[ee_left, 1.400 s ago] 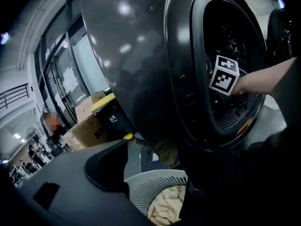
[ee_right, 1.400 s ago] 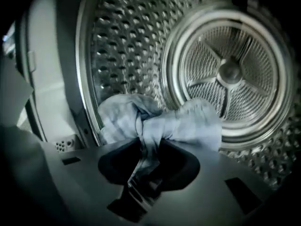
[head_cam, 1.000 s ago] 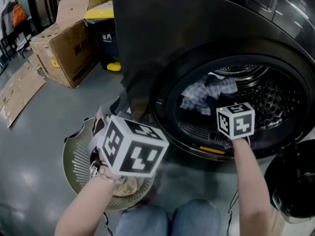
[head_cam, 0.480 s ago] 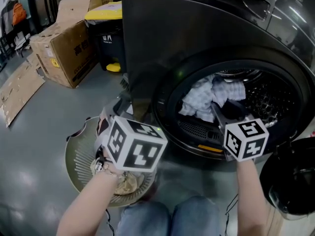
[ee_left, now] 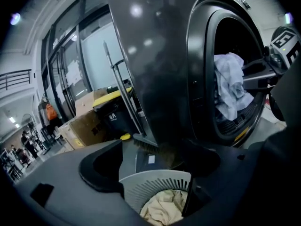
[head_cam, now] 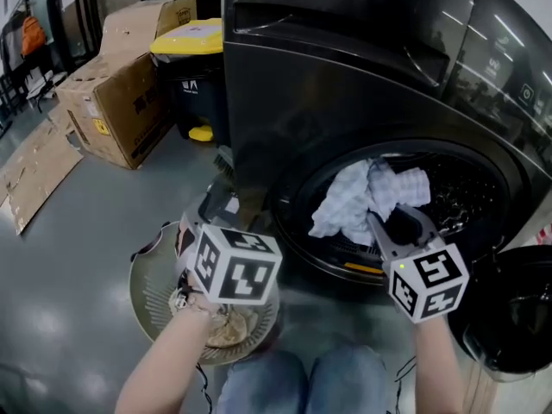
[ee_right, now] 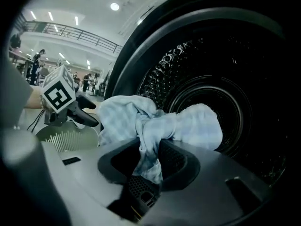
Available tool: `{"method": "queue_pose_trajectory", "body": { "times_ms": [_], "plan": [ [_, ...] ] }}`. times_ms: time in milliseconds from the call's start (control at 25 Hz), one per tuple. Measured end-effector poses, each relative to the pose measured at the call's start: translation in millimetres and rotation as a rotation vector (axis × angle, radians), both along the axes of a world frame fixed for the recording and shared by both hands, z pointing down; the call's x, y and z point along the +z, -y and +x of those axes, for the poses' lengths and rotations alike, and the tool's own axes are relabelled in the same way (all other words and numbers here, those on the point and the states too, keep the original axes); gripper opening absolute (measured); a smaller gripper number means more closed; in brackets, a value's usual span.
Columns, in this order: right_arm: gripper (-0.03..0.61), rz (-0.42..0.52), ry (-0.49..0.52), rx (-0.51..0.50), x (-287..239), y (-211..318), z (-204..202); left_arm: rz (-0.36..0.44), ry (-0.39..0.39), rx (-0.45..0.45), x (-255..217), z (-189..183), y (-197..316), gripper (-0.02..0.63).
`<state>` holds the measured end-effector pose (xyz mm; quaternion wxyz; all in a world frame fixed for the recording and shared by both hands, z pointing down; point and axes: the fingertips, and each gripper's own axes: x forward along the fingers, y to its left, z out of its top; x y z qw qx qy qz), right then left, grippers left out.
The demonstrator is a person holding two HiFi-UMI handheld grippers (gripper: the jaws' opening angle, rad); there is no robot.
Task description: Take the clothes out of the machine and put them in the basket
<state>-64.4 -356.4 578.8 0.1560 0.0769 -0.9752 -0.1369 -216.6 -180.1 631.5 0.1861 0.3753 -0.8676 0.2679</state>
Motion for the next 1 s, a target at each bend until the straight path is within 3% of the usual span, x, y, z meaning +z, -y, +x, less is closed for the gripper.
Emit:
{"method": "queue_pose_trajectory", "body": {
  "times_ms": [160,360,560,880,1000],
  "plan": [
    [0.117,0.007,-0.023,-0.047,-13,-17,6,0.013,-0.027,0.014,-1,1,-5,0.373],
    [0.117,0.032,-0.068,-0.196,-29,-68,9,0.050,-0.041,0.001,-14,-5,-22,0.373],
    [0.117,-0.017,-0.081,-0.281,-38,-107,5,0.088,-0.052,-0.042,-29,-15,-46,0.373],
    [0.115,-0.067,-0.073,-0.277,-40,-118,4,0.103,-0.025,-0.066,-53,-21,-68,0.373],
    [0.115,-0.104,-0.111,-0.267,-39,-112,7,0.089,-0.058,-0.061,-56,-14,-63,0.373]
  ]
}}
